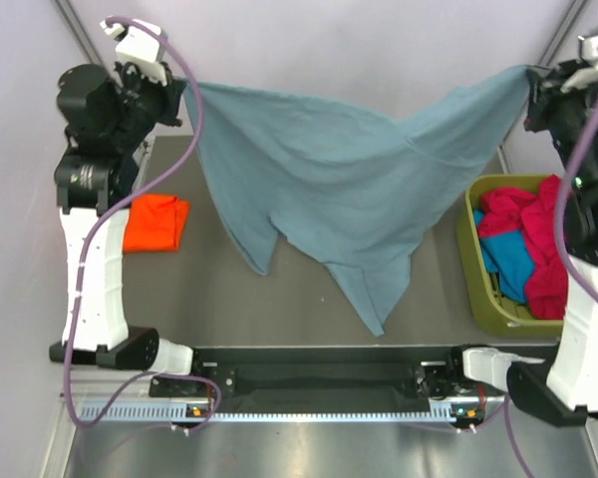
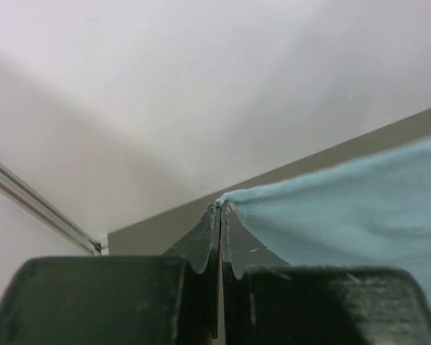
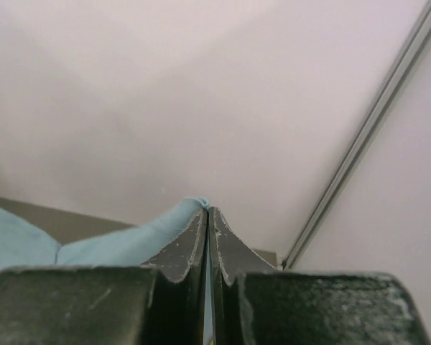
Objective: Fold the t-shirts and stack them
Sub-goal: Flatten the tshirt out
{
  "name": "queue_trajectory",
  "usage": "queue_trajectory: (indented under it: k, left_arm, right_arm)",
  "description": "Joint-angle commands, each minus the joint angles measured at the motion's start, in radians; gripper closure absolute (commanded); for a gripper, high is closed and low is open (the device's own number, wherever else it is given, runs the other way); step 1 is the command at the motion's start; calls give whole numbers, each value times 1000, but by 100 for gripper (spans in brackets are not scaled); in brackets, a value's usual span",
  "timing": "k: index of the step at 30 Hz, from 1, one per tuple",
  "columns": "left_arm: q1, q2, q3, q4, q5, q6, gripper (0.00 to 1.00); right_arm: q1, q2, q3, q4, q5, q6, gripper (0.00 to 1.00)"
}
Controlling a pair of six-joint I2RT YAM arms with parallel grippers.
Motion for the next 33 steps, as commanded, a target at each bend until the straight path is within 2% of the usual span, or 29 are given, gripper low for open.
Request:
queue_trajectory:
  k: [1, 9, 14, 17, 21, 23, 26, 29, 32, 33]
  left_arm:
    - [5, -141, -62, 186, 48, 55, 100]
    - [5, -358, -191, 366, -35, 83, 100]
    - [5, -451, -209, 349, -73, 155, 100]
    - [5, -478, -194, 355, -113, 190, 100]
    - [5, -458, -99, 363, -122, 193, 100]
    - [5, -447, -72, 371, -124, 189, 100]
    - [5, -427, -68, 389, -119, 204, 100]
    - [5, -416, -146, 387, -127, 231, 100]
    - [5, -416, -289, 380, -130, 242, 100]
    - [5, -415, -374, 380, -131, 244, 100]
  right_arm:
    - [-14, -101, -11, 131, -34, -13, 100]
    - [-34, -255, 52, 79, 29, 32, 100]
    - [-42, -273, 182, 57, 53, -10, 100]
    - [-79, -269, 266, 68, 44, 1, 100]
    - [-103, -231, 410, 82, 27, 18, 100]
    - [-120, -214, 427, 118, 29, 26, 100]
    - [-136, -195, 424, 157, 17, 43, 100]
    - [-136, -177, 363, 175, 9, 47, 100]
    - [-137, -172, 207, 248, 17, 30, 100]
    - [-137, -171, 108, 278, 20, 29, 100]
